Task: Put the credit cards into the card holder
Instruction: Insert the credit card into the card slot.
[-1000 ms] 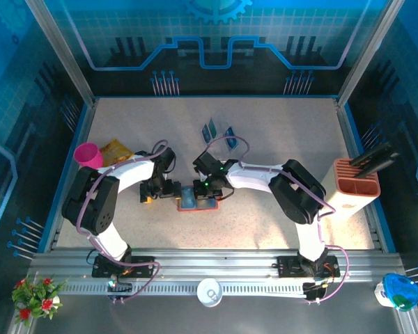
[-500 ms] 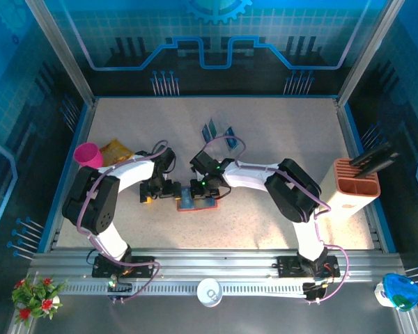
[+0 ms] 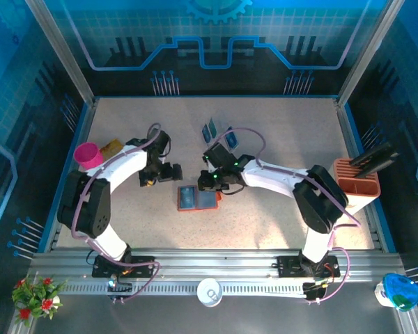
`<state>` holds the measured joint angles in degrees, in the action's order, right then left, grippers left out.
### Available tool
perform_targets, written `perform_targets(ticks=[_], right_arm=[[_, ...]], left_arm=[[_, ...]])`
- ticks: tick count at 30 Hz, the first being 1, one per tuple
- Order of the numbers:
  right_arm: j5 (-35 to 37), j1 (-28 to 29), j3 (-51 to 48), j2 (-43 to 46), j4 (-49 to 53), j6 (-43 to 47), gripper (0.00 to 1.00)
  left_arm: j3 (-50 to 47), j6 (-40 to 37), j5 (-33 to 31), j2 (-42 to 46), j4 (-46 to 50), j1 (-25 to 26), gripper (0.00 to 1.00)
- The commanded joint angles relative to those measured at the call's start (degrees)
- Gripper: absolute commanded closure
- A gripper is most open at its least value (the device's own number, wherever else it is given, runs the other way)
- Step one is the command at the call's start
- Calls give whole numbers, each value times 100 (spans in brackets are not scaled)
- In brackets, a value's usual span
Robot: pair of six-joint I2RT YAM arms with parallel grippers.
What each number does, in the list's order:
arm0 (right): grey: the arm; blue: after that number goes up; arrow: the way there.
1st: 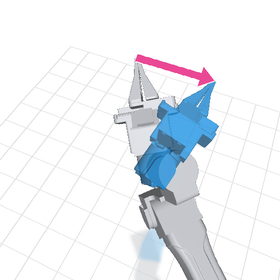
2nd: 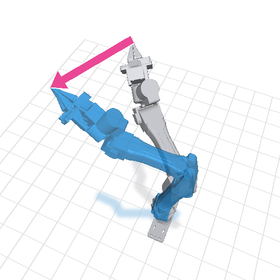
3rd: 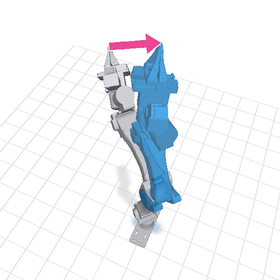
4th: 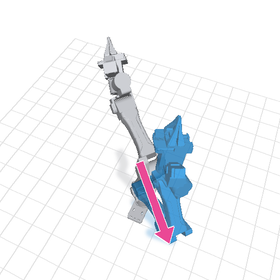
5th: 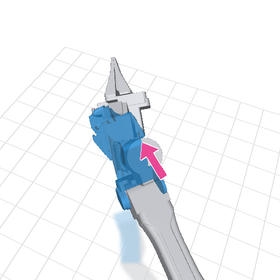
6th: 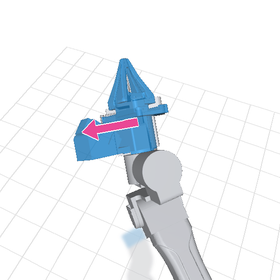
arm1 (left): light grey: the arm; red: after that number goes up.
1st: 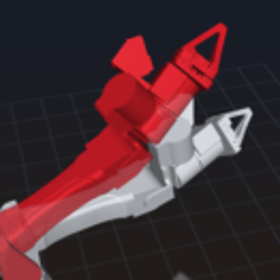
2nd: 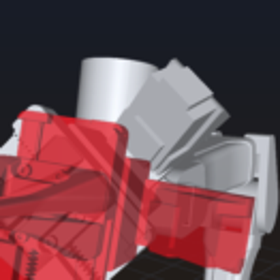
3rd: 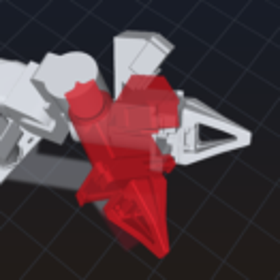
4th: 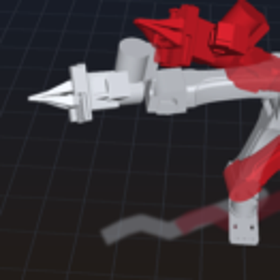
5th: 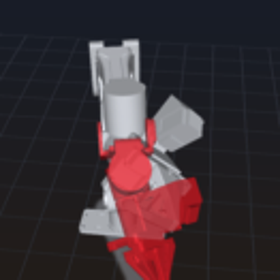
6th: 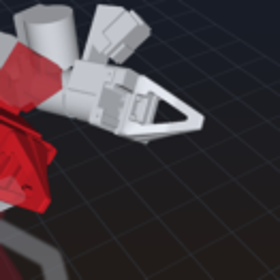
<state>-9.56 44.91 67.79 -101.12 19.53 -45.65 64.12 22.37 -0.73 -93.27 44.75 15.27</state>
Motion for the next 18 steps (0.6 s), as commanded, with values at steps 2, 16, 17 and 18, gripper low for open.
perform_targets(ticks=[2,16,17,18], right_arm=[[256,-192,-375,398,25,-8,84],[36,-478,-430,319,338,725,84],[10,-496,-401,273,362,763,84],[-21,-508,-375,232,361,791,84]], left_arm=[[243,-49,351,337,140,-42,1],[-627,777,867,635,-813,877,1],[-712,852,835,643,-899,997,1],[-789,918,793,644,-981,1101,1]])
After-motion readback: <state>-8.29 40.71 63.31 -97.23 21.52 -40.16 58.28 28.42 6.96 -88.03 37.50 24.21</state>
